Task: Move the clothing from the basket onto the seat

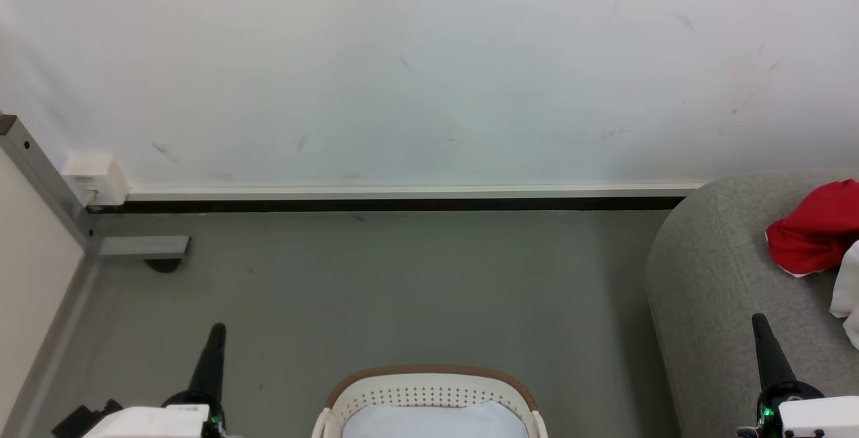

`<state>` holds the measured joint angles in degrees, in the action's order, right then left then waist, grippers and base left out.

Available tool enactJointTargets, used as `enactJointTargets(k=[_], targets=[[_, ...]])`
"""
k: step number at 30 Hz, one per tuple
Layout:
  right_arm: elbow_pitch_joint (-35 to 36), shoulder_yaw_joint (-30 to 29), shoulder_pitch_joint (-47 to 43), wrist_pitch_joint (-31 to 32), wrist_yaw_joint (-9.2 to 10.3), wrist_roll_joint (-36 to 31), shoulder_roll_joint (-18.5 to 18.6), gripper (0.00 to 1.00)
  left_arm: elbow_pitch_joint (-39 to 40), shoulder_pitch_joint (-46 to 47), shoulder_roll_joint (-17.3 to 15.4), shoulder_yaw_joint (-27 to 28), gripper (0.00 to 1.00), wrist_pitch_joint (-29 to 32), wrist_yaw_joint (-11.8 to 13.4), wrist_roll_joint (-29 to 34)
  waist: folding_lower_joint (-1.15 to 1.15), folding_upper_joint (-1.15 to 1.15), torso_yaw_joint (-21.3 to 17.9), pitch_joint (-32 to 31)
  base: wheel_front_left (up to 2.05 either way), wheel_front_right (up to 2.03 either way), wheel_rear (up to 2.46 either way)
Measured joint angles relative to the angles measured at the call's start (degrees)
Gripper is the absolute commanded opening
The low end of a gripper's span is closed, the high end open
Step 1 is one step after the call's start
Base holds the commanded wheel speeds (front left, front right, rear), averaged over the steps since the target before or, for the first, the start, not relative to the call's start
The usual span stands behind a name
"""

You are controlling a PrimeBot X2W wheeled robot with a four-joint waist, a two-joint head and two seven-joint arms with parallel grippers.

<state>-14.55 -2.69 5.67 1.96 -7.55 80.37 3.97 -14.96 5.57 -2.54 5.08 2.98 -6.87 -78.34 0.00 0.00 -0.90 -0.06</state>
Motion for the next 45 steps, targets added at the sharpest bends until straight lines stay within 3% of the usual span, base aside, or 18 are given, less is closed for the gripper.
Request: enactJointTargets(k=[32, 45], targets=[[0.11, -2.53, 0.23, 3.52, 0.00, 12.32, -0.24, 0.00, 0.52, 0.71, -0.10, 1.49, 0.00, 3.50, -0.43, -13.05, 0.00, 0.00, 0.85, 0.10, 0.00, 0.00, 0.00], [0.13, -2.81, 0.37, 3.74, 0.00, 12.93, -0.32, 0.00, 0.57, 0.83, -0.12, 1.58, 0.00, 3.58, -0.51, -13.63, 0.00, 0.00, 0.90, 0.11, 0.00, 0.00, 0.00]])
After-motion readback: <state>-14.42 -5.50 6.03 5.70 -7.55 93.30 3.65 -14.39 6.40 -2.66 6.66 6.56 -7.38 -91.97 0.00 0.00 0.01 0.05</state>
